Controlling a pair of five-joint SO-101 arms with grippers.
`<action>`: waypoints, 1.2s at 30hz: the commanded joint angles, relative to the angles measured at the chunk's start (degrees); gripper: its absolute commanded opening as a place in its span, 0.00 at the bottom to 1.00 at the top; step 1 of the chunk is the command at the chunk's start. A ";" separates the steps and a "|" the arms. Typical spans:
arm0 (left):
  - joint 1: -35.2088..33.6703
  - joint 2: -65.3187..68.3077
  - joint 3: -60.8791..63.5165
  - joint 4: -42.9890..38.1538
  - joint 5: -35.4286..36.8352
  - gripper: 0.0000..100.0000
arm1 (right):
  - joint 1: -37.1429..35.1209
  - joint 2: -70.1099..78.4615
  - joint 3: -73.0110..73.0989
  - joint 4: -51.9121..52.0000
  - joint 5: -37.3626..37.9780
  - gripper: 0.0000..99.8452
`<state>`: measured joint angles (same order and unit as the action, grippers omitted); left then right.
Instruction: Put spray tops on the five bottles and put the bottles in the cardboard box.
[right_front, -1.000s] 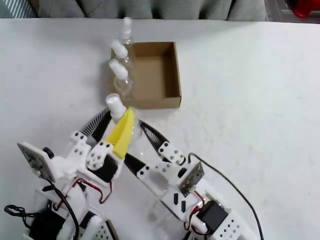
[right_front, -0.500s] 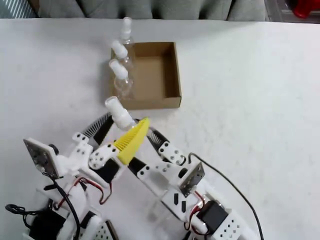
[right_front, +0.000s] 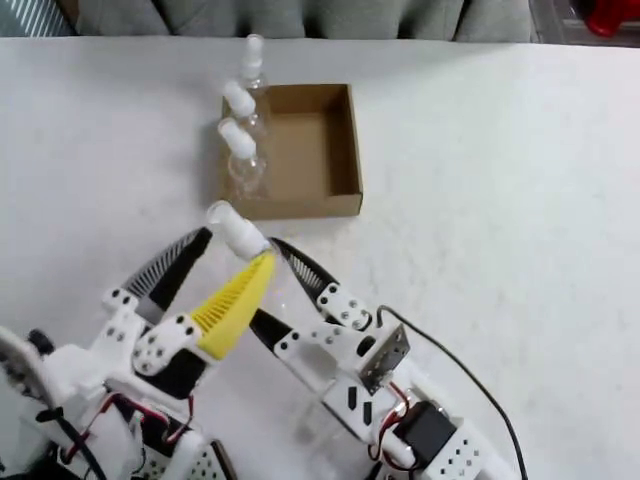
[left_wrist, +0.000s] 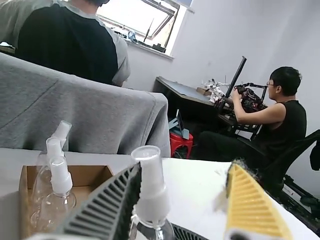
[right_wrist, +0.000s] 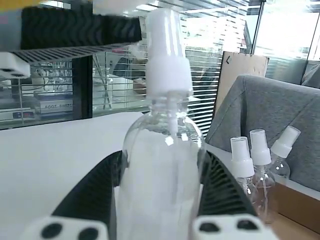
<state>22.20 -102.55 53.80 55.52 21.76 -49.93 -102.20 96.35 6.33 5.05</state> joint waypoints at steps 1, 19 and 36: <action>-2.42 -0.40 -3.25 0.09 -0.18 0.26 | 0.04 -0.40 0.53 0.31 0.18 0.02; -14.90 -0.04 -10.37 0.18 -0.53 0.04 | 9.36 -0.22 -2.29 1.36 -0.09 0.02; -1.98 -0.48 4.13 1.23 -0.70 0.02 | 22.73 23.16 -28.48 7.43 -0.26 0.02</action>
<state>11.38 -102.64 57.14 58.33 21.85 -29.36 -89.45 77.89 13.63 5.05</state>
